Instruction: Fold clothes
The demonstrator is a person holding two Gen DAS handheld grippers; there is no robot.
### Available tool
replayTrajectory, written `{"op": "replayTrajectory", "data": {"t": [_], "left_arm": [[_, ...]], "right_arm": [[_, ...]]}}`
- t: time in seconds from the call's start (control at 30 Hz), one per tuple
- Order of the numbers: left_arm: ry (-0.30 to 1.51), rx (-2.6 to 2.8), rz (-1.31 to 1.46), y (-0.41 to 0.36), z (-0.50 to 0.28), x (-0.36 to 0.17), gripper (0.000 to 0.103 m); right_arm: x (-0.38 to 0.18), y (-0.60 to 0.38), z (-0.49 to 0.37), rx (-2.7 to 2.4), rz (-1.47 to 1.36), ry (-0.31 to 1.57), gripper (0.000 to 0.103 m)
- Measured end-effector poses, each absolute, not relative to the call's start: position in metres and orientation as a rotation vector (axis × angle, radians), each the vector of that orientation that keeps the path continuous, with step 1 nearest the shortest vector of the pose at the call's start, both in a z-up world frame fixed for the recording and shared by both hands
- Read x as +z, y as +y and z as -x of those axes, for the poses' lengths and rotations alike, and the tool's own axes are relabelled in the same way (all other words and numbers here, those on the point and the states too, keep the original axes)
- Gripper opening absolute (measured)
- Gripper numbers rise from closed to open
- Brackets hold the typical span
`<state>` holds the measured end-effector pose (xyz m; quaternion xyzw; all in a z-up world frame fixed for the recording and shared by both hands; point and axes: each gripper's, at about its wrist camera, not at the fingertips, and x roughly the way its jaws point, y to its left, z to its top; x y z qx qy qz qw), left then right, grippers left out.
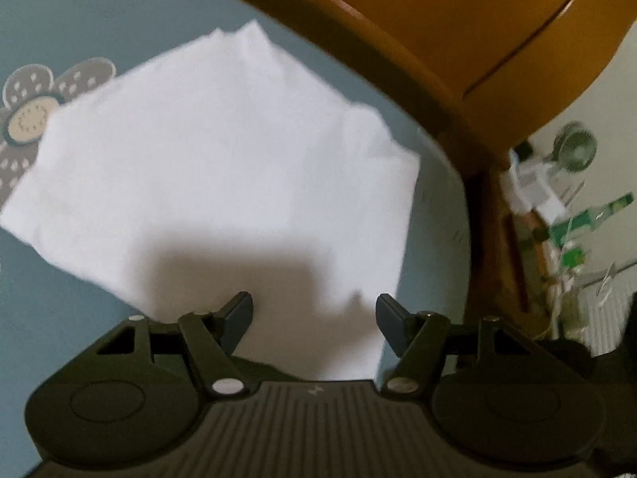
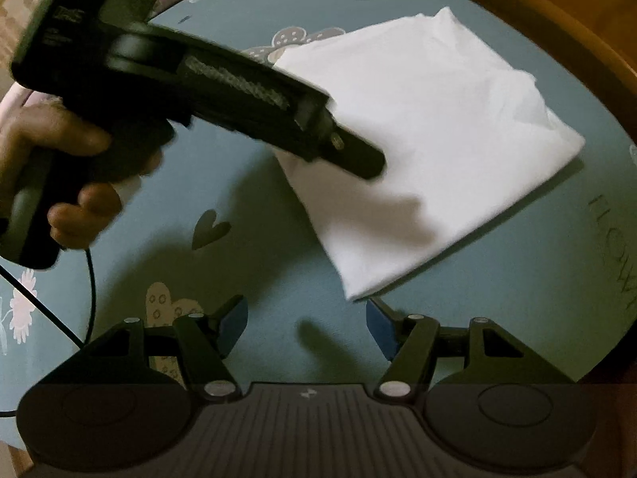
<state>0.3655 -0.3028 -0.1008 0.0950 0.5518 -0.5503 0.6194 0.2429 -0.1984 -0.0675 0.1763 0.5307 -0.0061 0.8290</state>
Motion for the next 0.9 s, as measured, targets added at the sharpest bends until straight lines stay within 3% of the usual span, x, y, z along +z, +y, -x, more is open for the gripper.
{"op": "replayTrajectory", "data": {"t": [0.3,0.43,0.9], "left_arm": [[1.032,-1.171,-0.321,-0.264,-0.370,-0.061,0.069],[0.937,-1.110,-0.374,-0.234,-0.371,-0.036,0.077],[0.857,-0.869,-0.237,-0.154,-0.372,0.021,0.087]], "right_arm": [[-0.053,-0.197,-0.240,-0.044,-0.300,1.127,0.073],[-0.043,-0.202,-0.244,-0.119,-0.268,1.130,0.078],[0.015,-0.195,-0.252,-0.324,-0.278,1.093,0.082]]}}
